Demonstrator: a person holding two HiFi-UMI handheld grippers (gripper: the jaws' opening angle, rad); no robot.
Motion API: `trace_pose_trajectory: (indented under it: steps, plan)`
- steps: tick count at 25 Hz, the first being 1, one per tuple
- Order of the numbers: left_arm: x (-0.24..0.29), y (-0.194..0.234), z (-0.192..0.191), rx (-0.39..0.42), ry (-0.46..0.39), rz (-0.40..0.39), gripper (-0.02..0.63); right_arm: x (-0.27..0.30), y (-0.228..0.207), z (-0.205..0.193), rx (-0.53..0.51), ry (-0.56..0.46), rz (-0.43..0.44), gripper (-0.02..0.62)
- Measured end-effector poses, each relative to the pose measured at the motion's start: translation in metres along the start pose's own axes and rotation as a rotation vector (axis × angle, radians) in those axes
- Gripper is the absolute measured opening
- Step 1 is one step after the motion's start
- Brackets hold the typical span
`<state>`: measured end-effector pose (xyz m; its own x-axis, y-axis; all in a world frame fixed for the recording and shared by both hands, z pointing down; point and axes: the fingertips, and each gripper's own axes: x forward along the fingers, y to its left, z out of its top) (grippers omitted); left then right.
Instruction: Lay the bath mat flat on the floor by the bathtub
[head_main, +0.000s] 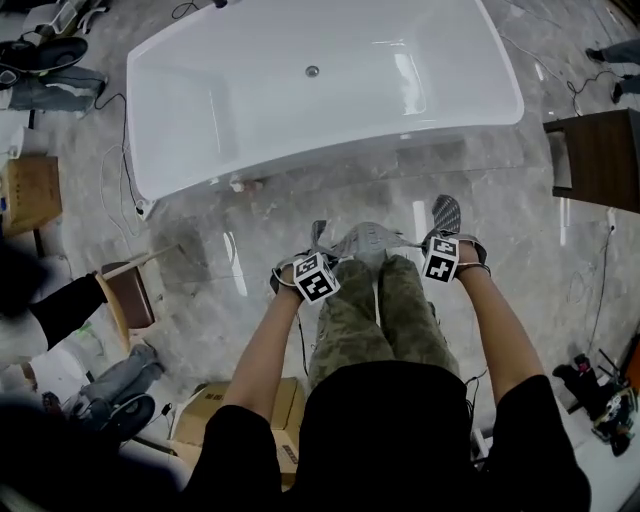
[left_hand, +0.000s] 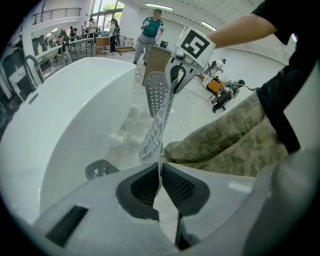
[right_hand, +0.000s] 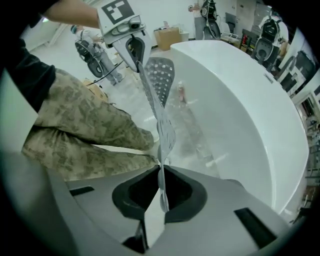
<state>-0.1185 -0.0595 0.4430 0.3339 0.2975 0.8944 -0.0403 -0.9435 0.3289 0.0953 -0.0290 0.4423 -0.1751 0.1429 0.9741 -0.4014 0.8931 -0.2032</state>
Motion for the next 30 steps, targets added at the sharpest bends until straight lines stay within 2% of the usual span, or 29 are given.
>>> trace_pose_trajectory:
  steps: [7,12,17,23,30]
  plan:
    - [0.042,0.015,-0.024,0.011,0.0,-0.034,0.031,0.043,-0.006,0.001,0.076,0.032,-0.01,0.026]
    - [0.072,0.031,-0.034,0.009,-0.003,-0.01,0.031,0.082,-0.008,-0.001,0.09,0.038,-0.003,0.026]
    - [0.119,0.052,-0.055,0.003,0.025,0.026,0.031,0.143,-0.018,-0.004,0.118,-0.008,0.012,0.026]
    - [0.184,0.075,-0.08,-0.045,0.046,0.058,0.031,0.221,-0.032,-0.009,0.051,-0.033,-0.001,0.026]
    - [0.236,0.077,-0.109,-0.069,0.044,0.065,0.031,0.287,-0.036,-0.011,-0.04,-0.055,-0.011,0.026]
